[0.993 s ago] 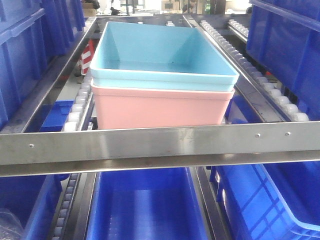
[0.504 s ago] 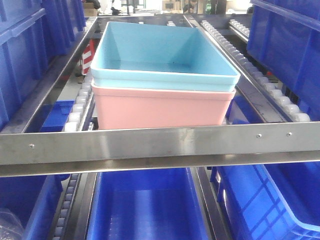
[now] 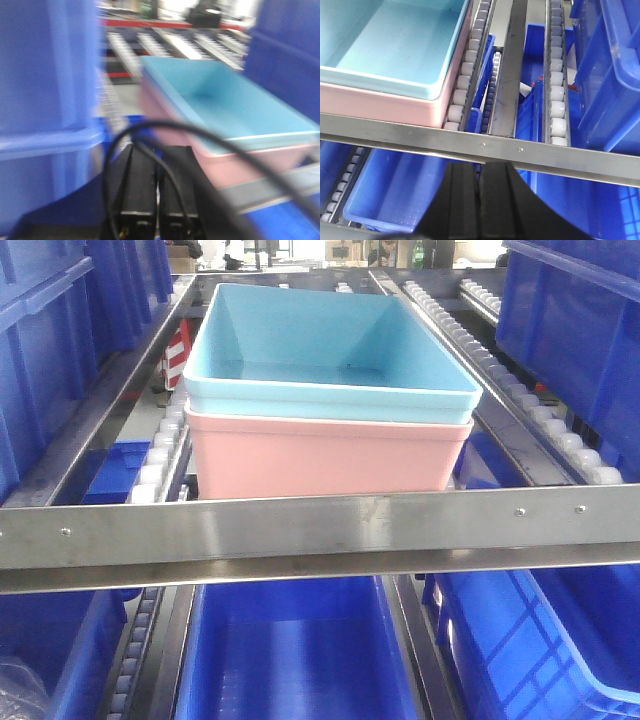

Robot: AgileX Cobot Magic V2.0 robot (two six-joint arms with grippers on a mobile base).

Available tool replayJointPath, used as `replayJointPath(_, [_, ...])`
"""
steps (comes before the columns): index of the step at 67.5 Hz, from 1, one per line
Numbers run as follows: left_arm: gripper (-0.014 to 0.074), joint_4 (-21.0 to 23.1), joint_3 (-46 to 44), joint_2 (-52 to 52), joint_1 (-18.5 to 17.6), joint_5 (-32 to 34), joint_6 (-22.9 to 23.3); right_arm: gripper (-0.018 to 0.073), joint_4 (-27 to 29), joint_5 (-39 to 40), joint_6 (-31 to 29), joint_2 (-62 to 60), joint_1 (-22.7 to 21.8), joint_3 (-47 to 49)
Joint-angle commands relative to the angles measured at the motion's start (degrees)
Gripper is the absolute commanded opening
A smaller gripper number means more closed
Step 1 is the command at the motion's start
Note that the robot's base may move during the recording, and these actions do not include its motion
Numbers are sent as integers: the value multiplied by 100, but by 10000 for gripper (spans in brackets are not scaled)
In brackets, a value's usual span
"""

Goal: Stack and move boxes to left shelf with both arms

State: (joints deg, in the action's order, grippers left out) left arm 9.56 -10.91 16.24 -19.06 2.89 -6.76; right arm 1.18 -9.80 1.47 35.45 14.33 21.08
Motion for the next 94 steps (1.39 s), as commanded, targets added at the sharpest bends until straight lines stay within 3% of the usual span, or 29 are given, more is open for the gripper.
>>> replayJointPath(1, [-1,70,312,-311,483,654,-32,50,-33,500,-17,-16,-8,153])
replayJointPath(13, [-1,70,1214,-1412,1632,612,-32,50,-33,500,-17,-16,-8,153])
replayJointPath(17, [-1,70,1224,-1817,2008,17,-32,50,-33,500,-17,-16,-8,153])
replayJointPath(20, [-1,70,1236,-1765,2265,-49,-32,50,-33,510,-17,-3,-8,153])
replayJointPath(30, [-1,100,1236,-1795,2743,-70,-9,50,-33,453,-17,-9,-8,153])
replayJointPath(35, [-1,100,1236,-1795,2737,-36,56,50,-33,445,-17,-9,-8,153])
replayJointPath(38, [-1,23,1236,-1795,2677,-36,403,50,-33,442,-17,-9,-8,153])
replayJointPath(47, [-1,-659,1236,-1795,2473,-36,1049,50,-33,448,-17,-9,-8,153])
replayJointPath(66, [-1,-843,1236,-1795,2180,-158,1048,50,-33,448,-17,-9,-8,153])
replayJointPath(94, [-1,-843,1236,-1795,2182,-158,1048,50,-33,448,-17,-9,-8,153])
